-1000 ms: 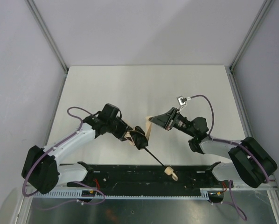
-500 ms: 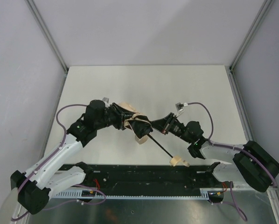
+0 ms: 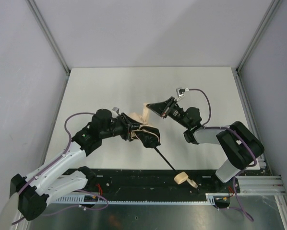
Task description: Put away the umbrella
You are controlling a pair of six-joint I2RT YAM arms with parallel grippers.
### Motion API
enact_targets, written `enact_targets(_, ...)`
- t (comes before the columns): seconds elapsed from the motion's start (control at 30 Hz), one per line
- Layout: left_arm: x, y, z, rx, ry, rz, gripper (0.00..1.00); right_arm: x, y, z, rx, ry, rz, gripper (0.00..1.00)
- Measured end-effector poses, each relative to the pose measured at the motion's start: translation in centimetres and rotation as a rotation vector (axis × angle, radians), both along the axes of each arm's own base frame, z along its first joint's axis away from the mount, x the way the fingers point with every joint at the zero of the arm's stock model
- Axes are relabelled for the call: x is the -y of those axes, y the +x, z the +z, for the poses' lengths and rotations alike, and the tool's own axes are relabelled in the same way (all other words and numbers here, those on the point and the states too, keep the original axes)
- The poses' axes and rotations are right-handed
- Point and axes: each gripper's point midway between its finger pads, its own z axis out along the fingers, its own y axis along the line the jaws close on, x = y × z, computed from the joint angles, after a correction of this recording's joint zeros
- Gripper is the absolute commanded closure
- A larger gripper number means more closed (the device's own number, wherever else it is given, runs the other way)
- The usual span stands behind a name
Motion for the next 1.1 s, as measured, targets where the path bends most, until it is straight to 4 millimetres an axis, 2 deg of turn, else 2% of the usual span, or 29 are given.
enact_targets(0.07,-0.3,-0.1,-1.9,-0.038,0.038,0.013,1.00,0.3,0.0,1.2,0.039,0.018,0.024,1.00)
enact_targets(0.23,-0.7,0.4,-6.1,-0.122,0.134,0.038,1.00,-0.2,-1.8,1.2,0.056,0.000,0.120,1.00)
enact_targets(0.47,-1.3,1.5,-11.1,-0.235,0.264,0.058,1.00,0.1,-6.6,0.5,0.124,-0.059,0.231,1.00)
enact_targets(0.7,-2.4,1.6,-15.3,-0.348,0.391,0.050,1.00,-1.5,-11.0,-2.3,0.177,-0.149,0.333,1.00)
enact_targets(0.83,-2.5,1.5,-16.6,-0.384,0.456,0.011,1.00,-2.5,-12.6,-3.7,0.251,-0.216,0.371,1.00)
enact_targets(1.1,-4.0,-0.4,-20.9,-0.502,0.647,-0.106,1.00,-4.2,-15.8,-8.6,0.386,-0.476,0.456,1.00)
